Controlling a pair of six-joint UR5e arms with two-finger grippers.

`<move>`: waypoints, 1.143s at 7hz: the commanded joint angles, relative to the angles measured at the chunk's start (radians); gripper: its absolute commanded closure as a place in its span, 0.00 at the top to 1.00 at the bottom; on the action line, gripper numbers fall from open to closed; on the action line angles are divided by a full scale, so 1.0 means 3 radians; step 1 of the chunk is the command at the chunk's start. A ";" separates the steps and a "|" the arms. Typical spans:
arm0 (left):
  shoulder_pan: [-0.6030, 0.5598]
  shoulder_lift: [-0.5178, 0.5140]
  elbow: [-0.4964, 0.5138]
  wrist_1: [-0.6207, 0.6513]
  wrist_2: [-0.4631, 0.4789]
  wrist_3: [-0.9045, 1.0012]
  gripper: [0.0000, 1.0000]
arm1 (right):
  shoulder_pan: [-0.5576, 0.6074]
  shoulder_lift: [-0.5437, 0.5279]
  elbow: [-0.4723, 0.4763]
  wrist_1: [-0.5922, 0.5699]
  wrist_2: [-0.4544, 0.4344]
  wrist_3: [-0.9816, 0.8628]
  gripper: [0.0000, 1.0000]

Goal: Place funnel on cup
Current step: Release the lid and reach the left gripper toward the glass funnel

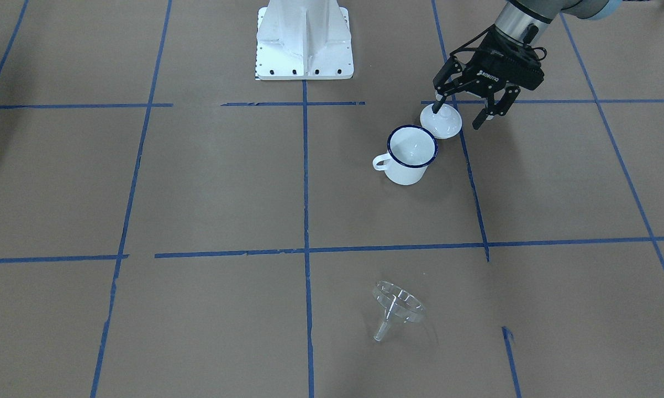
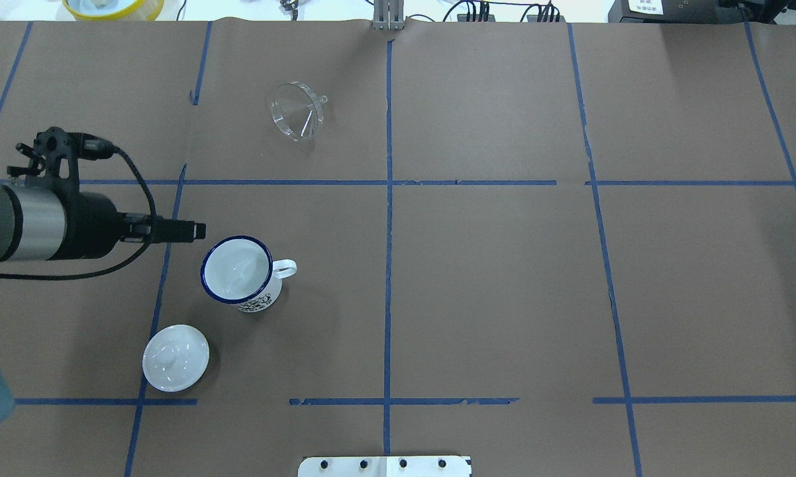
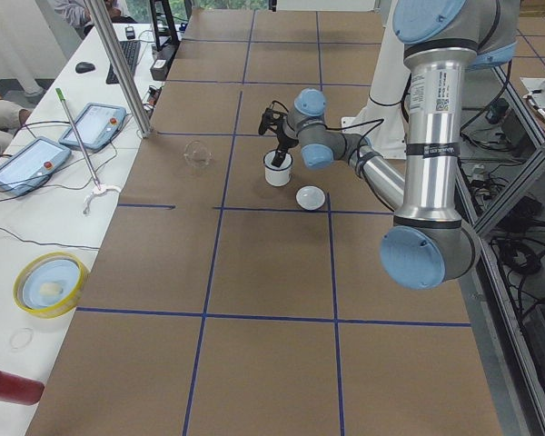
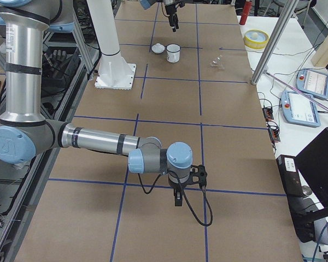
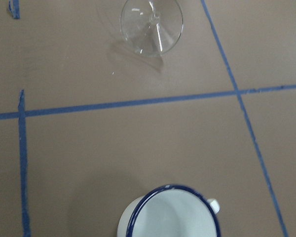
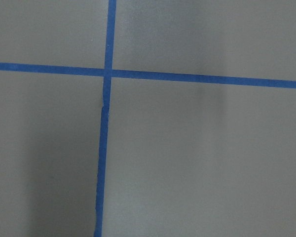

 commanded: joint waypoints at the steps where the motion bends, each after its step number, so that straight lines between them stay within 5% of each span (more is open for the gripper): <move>1: -0.0077 -0.0838 0.0648 -0.0046 0.0426 -0.0965 1.00 | 0.0000 0.0000 0.0000 0.0000 0.0000 0.0000 1.00; 2: -0.0072 -0.1039 0.1001 -0.0284 0.0480 -0.1257 0.99 | 0.0000 0.0000 0.0000 0.0000 0.0000 0.0000 1.00; 4: -0.0067 -0.1198 0.2098 -0.1803 0.0826 -0.1988 0.91 | 0.0000 0.0000 0.0000 0.0000 0.0000 0.0000 1.00; 7: -0.0031 -0.2020 0.3449 -0.2081 0.1257 -0.2548 0.90 | 0.0000 0.0000 0.0000 0.0000 0.0000 0.0000 1.00; 8: -0.0031 -0.2069 0.3576 -0.2137 0.1258 -0.2554 0.88 | 0.0000 0.0000 0.0000 0.0000 0.0000 0.0000 1.00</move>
